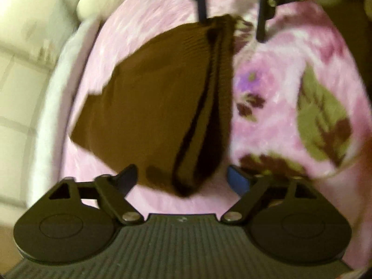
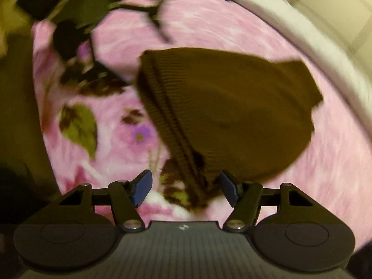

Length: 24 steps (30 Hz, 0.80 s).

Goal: Fold clothes
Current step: 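Grasp the vest's ribbed hem with the left tool while the right tool grasps it too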

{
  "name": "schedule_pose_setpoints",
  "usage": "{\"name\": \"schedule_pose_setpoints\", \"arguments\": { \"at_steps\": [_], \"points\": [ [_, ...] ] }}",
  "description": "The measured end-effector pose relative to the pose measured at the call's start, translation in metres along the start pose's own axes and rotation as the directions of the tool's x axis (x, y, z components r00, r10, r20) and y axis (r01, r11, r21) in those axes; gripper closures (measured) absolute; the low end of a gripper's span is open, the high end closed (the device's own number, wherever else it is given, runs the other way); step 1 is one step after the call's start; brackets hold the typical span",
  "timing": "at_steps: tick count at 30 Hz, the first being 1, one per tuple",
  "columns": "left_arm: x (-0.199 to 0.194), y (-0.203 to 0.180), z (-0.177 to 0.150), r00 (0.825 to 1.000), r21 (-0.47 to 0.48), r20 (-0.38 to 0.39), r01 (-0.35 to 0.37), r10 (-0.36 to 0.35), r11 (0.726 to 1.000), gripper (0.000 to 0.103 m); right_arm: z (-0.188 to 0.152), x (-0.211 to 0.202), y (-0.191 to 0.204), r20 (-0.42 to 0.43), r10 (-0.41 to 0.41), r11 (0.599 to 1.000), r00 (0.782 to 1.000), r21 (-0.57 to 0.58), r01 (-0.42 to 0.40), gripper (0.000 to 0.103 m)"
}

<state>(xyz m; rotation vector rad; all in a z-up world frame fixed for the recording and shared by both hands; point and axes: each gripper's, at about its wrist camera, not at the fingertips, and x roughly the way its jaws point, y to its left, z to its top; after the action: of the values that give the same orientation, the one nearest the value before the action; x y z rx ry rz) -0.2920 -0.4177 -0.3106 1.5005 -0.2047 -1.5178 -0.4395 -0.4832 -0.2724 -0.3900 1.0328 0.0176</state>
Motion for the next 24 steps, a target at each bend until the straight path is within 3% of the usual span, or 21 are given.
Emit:
{"name": "schedule_pose_setpoints", "arguments": {
  "at_steps": [3,7,10,12,14,16,18,20,24],
  "points": [
    [0.006,0.003,-0.003,0.999,0.066,0.041,-0.015,0.012,0.998,0.011,0.004,0.011,0.011,0.013,-0.041,0.993,0.999,-0.110,0.042,0.037],
    [0.020,0.017,-0.012,0.998,0.065,0.041,-0.050,0.047,0.997,0.039,0.004,0.022,0.012,0.059,-0.104,0.969,0.993,-0.217,0.115,0.041],
    [0.023,0.018,-0.018,0.996,0.114,0.074,-0.065,0.056,0.991,0.041,0.000,0.028,0.006,0.066,-0.175,0.947,0.982,-0.262,0.186,0.044],
    [0.028,0.021,-0.016,0.995,0.120,0.084,-0.059,0.049,0.991,0.048,-0.002,0.032,0.003,0.073,-0.208,0.930,0.975,-0.295,0.220,0.044],
    [0.035,0.028,-0.015,0.997,0.089,0.071,-0.039,0.033,0.995,0.072,-0.003,0.038,0.006,0.095,-0.228,0.906,0.969,-0.343,0.247,0.044],
    [0.039,0.035,-0.014,0.997,0.043,0.070,-0.024,0.021,0.999,0.079,-0.003,0.043,0.008,0.112,-0.239,0.889,0.965,-0.374,0.264,0.047],
    [0.036,0.041,-0.012,0.998,-0.002,0.068,0.004,-0.003,1.000,0.084,-0.002,0.047,0.005,0.110,-0.253,0.883,0.961,-0.380,0.276,0.068],
    [0.028,0.045,-0.013,0.997,-0.034,0.077,0.029,-0.027,0.999,0.087,0.000,0.050,-0.004,0.069,-0.249,0.903,0.966,-0.343,0.257,0.082],
    [0.007,0.048,-0.014,0.994,-0.055,0.089,0.070,-0.065,0.996,0.089,0.008,0.040,-0.020,0.033,-0.193,0.943,0.981,-0.269,0.194,0.087]
  ]
}}
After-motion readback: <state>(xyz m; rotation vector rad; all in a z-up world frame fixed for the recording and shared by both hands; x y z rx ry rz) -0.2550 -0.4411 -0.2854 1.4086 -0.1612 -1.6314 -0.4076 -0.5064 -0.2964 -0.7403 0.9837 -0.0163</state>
